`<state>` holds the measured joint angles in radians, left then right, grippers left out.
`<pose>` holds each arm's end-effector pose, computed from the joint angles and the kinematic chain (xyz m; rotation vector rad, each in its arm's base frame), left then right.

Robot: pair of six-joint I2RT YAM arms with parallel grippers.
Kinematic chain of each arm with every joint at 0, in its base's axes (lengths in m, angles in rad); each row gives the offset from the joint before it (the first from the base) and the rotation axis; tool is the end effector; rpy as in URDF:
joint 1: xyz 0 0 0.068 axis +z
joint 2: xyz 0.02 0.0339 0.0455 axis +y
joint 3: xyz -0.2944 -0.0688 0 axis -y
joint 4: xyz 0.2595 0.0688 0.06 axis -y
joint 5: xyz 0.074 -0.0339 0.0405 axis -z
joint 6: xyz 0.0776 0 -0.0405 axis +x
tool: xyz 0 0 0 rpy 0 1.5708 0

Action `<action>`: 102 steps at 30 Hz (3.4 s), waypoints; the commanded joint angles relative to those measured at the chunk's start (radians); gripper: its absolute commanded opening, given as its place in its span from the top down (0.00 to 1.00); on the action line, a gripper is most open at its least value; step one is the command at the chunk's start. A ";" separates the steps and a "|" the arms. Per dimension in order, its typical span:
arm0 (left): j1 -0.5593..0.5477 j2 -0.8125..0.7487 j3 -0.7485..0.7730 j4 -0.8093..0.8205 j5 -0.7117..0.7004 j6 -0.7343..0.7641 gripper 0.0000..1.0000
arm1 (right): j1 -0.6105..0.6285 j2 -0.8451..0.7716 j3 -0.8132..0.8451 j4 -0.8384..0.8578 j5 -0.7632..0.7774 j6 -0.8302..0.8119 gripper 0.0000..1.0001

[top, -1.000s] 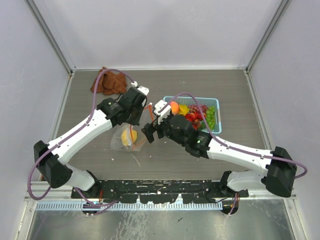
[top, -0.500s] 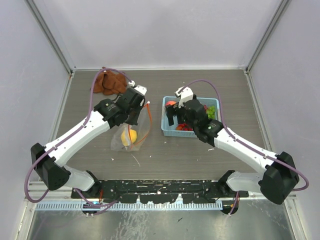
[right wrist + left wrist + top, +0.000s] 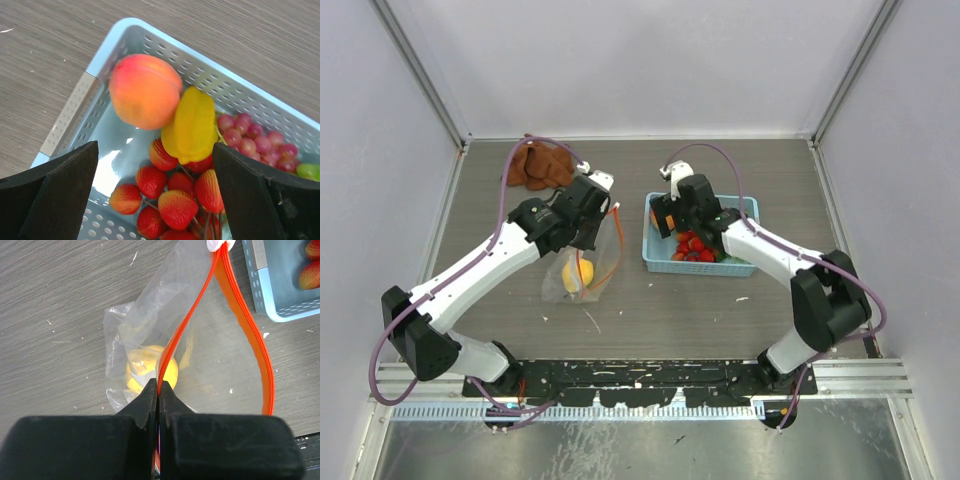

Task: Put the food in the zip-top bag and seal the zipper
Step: Pick up the fake fruit from the bin, then place the fake fruit in the zipper food storage bag.

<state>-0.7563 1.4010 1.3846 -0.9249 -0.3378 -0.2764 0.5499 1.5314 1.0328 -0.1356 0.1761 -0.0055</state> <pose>0.2485 -0.1991 0.3404 0.4473 2.3970 -0.0303 0.3363 0.1902 0.2472 -0.5072 2.1365 0.1118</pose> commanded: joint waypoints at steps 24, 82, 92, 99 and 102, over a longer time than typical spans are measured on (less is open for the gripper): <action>0.018 -0.025 0.008 0.029 -0.011 0.000 1.00 | -0.019 0.346 0.232 0.061 -0.223 -0.284 0.05; 0.021 -0.064 -0.005 0.051 0.003 -0.013 1.00 | 0.319 -0.394 -0.163 0.456 -0.157 0.135 0.51; 0.032 -0.085 -0.014 0.072 0.064 -0.018 1.00 | 0.384 -0.318 -0.219 0.650 -0.248 0.190 0.50; 0.034 -0.093 -0.017 0.075 0.072 -0.020 1.00 | 0.389 -0.220 -0.234 0.676 -0.246 0.203 0.50; 0.037 -0.097 -0.020 0.081 0.085 -0.021 1.00 | 0.389 -0.194 -0.239 0.667 -0.243 0.202 0.49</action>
<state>-0.7238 1.3472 1.3636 -0.8993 -0.2790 -0.2836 0.9325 1.3216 0.7998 0.4595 -0.0643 0.1871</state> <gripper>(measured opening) 0.007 0.833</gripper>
